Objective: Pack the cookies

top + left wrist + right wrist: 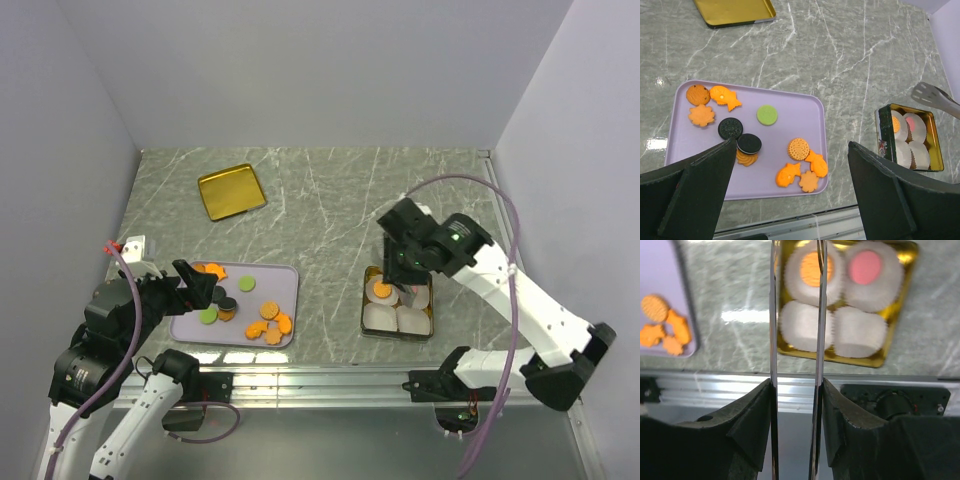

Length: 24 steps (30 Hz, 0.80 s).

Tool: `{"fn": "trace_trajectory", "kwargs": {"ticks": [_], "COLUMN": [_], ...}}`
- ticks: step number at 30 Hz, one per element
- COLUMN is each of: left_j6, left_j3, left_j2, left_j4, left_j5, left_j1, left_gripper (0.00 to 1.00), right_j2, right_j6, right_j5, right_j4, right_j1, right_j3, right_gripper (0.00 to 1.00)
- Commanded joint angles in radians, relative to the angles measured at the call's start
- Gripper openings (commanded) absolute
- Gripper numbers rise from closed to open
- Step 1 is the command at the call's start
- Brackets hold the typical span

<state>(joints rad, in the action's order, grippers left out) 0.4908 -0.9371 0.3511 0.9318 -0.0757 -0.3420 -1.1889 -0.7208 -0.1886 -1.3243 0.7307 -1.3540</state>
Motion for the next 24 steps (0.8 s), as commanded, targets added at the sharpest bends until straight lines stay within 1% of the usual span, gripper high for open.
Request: {"fn": "trace_trajectory", "kwargs": {"ticks": [1,3,4,6,7,8,11,12,13,15,17,18,22,24], "left_j6": [-0.011,-0.011,-0.012,-0.011,-0.011,-0.011,-0.009,-0.009,-0.009,-0.008,-0.008,-0.006,-0.004,-0.003], "left_j3": [0.0,0.0,0.0,-0.002,0.0,-0.002,-0.002,-0.002,-0.002,-0.003,-0.003,-0.002,-0.005,-0.005], "left_j2": [-0.004,-0.004,-0.003,-0.003,-0.003,-0.006,-0.006,-0.003,-0.003,-0.004,-0.006,-0.006,-0.004,-0.006], "left_j4": [-0.036,-0.039,-0.039,-0.039,-0.039,-0.037,-0.036,-0.036,-0.037,-0.034,-0.033,-0.034,-0.031,-0.028], "left_j5": [0.004,0.004,0.004,0.004,0.004,0.001,0.001,0.001,0.001,-0.001,-0.006,-0.004,-0.009,-0.01], "left_j1": [-0.005,-0.005,-0.005,-0.006,-0.006,-0.006,-0.005,-0.005,-0.005,-0.005,-0.005,-0.005,-0.005,-0.003], "left_gripper": [1.0,0.99,0.99,0.99,0.99,0.99,0.99,0.99,0.99,0.99,0.99,1.0,0.99,0.99], "right_j2": [-0.087,-0.139,-0.188,-0.239,-0.289,-0.314,-0.425,-0.452,-0.509,-0.56,-0.615,-0.627,-0.681,-0.71], "right_j6": [-0.012,-0.015,-0.016,-0.014,-0.009,-0.005,0.017,0.024,0.038,0.052,0.069,0.07,0.069,0.069], "right_j5": [-0.012,-0.011,-0.008,0.003,0.012,0.03,0.083,0.096,0.115,0.162,0.186,0.237,0.343,0.379], "right_j4": [0.065,0.074,0.08,0.094,0.108,0.117,0.145,0.148,0.151,0.157,0.183,0.201,0.315,0.323], "right_j1": [0.126,0.171,0.218,0.258,0.277,0.311,0.36,0.386,0.397,0.421,0.427,0.43,0.429,0.43], "right_j3": [-0.117,-0.181,-0.203,-0.27,-0.295,-0.321,-0.434,-0.494,-0.525,-0.604,-0.645,-0.648,-0.637,-0.66], "right_gripper": [0.48,0.48,0.48,0.48,0.48,0.48,0.48,0.48,0.48,0.48,0.48,0.48,0.49,0.49]}}
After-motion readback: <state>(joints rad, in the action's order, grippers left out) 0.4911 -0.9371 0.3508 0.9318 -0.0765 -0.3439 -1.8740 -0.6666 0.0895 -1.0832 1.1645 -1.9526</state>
